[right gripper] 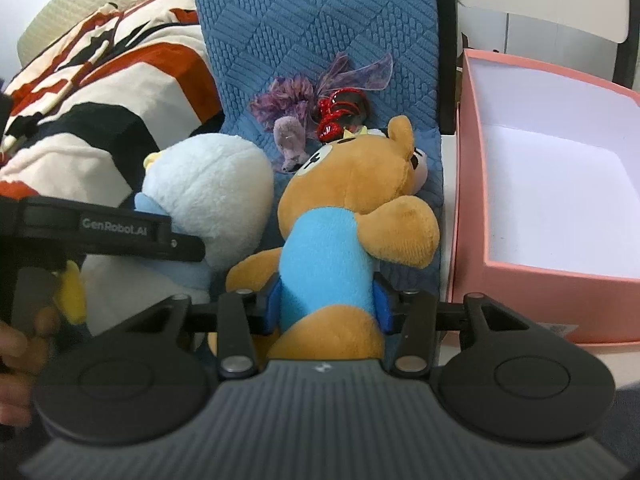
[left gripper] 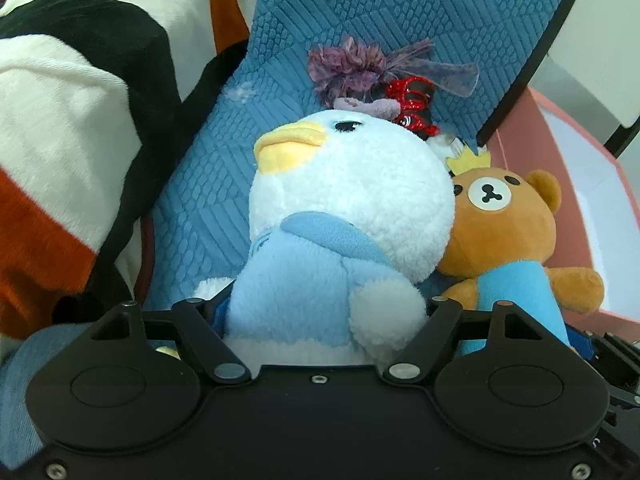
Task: Organize objects
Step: 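Lift the duck with the left gripper while the right gripper lifts the bear, then lower the duck into the pink box and open the left gripper while the right gripper releases the bear there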
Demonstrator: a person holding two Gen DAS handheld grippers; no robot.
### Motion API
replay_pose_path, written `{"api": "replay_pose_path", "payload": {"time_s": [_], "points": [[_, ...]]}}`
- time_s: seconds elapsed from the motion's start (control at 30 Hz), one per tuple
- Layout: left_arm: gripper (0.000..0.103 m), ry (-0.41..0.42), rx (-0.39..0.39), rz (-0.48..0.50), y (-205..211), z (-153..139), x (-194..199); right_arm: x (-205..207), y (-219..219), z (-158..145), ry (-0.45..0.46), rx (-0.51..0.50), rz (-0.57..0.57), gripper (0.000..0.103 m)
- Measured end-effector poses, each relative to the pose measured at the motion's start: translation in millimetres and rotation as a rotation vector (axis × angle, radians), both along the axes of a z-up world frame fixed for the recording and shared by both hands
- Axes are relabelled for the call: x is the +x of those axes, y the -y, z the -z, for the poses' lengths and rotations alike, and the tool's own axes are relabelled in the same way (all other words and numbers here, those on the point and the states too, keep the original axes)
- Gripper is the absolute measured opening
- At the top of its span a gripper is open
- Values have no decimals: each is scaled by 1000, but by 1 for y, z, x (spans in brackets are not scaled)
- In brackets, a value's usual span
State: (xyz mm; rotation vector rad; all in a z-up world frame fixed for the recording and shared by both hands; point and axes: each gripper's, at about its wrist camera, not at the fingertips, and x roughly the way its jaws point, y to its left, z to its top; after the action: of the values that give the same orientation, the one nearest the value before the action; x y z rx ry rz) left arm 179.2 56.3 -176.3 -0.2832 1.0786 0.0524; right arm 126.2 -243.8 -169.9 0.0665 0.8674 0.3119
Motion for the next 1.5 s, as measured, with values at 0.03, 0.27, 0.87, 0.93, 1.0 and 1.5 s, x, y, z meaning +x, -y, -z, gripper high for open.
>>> {"api": "replay_pose_path", "payload": {"time_s": [0.03,0.27,0.87,0.93,1.0,1.5], "points": [[74,3,-7,-8,-2,-2,-2,-2,1,-3,2,2,2,48],[74,19,-92,-70,-16,-20,-19,-10,8,-29,21,29,3,48],[74,91,-108,-73,14,-103,-18,-3,53,-94,74,143,70,48],[74,106,-115,-67,21,-113,-15,-1,60,-103,82,145,73,48],[74,117,-121,-62,29,-122,-12,0,68,-110,87,148,77,48],[74,169,-162,-5,86,-170,27,15,119,-155,160,161,126,48]]}}
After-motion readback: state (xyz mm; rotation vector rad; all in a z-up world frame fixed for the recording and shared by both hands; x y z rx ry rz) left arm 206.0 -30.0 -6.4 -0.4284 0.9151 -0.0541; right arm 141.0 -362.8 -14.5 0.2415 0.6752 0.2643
